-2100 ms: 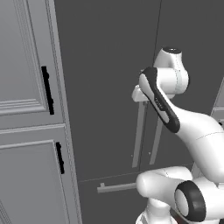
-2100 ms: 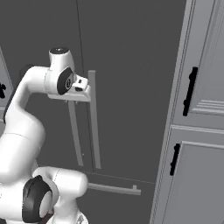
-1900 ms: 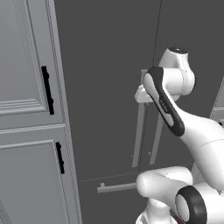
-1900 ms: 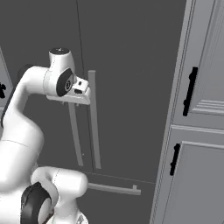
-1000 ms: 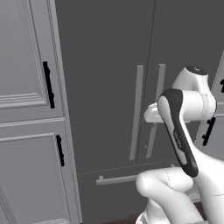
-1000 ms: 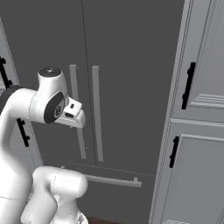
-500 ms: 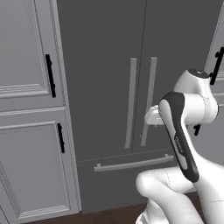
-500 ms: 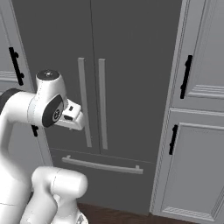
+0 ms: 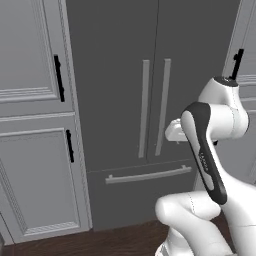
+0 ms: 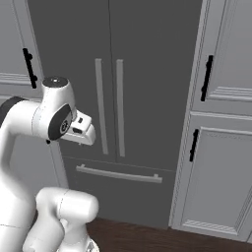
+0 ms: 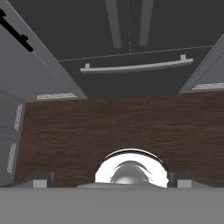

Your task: Grab a lemon wedge from the fridge and one ice cube from the ice bowl, and put them in the glass of lemonade.

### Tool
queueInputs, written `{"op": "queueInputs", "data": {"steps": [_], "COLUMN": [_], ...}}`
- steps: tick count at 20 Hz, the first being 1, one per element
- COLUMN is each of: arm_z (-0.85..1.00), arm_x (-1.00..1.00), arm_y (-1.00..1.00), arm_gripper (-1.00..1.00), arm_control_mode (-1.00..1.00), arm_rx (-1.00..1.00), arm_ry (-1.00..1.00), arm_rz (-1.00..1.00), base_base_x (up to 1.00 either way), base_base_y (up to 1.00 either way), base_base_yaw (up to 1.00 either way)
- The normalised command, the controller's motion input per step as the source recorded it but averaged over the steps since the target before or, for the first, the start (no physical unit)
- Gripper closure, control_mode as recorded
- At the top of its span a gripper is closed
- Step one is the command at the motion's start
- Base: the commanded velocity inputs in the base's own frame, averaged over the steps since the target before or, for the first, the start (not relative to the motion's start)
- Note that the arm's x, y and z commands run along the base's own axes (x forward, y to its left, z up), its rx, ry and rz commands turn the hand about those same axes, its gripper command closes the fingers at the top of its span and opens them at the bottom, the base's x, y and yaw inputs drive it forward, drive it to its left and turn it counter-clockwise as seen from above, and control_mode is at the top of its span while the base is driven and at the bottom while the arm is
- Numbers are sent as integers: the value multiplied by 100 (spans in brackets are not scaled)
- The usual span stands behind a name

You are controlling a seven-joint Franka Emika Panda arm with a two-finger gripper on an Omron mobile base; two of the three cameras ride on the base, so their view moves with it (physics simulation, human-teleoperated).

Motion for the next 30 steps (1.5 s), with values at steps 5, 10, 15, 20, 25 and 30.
{"op": "queueInputs", "data": {"steps": [5,10,15,20,25,30], "arm_z": [0,0,0,0,0,0], "arm_x": [0,0,0,0,0,0], "arm_y": [0,0,0,0,0,0], "arm_gripper": [-100,-100,-100,-100,-100,-100], "arm_control_mode": [100,100,100,100,100,100], "arm_rx": [0,0,0,0,0,0], "arm_ry": [0,0,0,0,0,0], "arm_rz": [0,0,0,0,0,0], "base_base_x": [-19,-5,-2,-3,-8,-3], "base_base_y": [0,0,0,0,-7,-4], "base_base_yaw": [-3,-9,-5,-1,-16,-46]}}
